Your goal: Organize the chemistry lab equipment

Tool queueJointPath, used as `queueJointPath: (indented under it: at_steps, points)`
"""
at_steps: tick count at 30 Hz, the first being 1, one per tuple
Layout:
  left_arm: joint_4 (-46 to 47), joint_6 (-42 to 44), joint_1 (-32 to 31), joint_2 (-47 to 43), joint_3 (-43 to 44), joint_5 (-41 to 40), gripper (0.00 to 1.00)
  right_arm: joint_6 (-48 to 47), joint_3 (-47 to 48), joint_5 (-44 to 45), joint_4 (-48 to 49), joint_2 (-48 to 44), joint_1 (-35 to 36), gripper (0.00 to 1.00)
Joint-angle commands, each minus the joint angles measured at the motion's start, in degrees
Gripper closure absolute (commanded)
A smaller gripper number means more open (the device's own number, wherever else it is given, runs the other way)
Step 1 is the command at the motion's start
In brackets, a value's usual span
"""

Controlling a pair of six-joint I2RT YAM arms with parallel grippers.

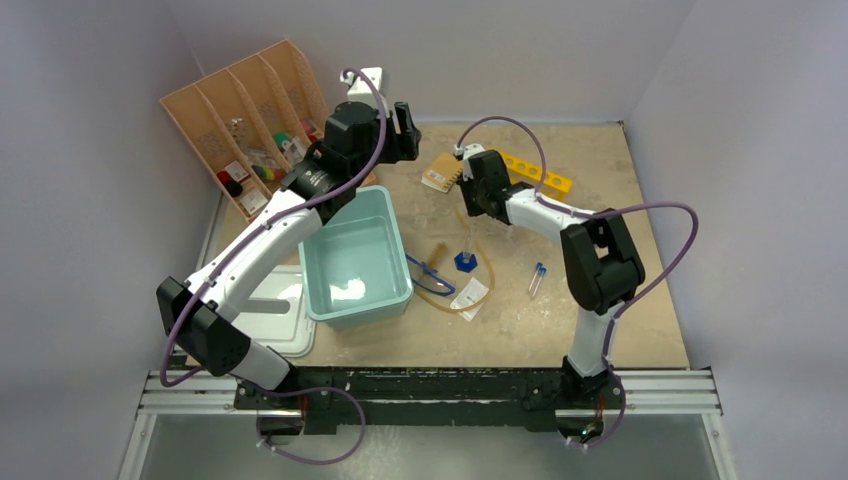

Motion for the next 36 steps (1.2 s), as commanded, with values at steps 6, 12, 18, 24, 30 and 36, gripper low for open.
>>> queueJointPath:
  at_steps: [6,12,18,24,30,36]
  points:
    - [1.5,0.4,0.2,-1.4,0.2,-0.7,0.35,-0.8,4.5,0.0,-8.1,2.9,-0.2,0.84]
    - [1.7,-0.1,0.2,-1.7,-0.3,-0.7,0.35,-2.8,5.3,0.3,-10.0,2.9,-0.2,0.83]
    - [1.9,-0.4,0.2,-1.8,-0.3,-0.5,0.35,-2.8,7.1,0.0,-11.8,4.7,-0.2,0.83]
    - [1.7,-0.4,0.2,-1.8,-0.3,-0.5,0.35,-2.2,8.6,-1.1,-13.2,6.2,-0.1,0.83]
    - [1.7,-0.5,0.2,-1.8,-0.2,-0.5,0.35,-1.7,8.6,-0.2,-13.4,6.7,-0.3,0.83]
    - [1.7,-0.4,0.2,-1.7,0.0,-0.5,0.35,-1.6,4.8,4.6,-8.9,3.9,-0.3,0.79]
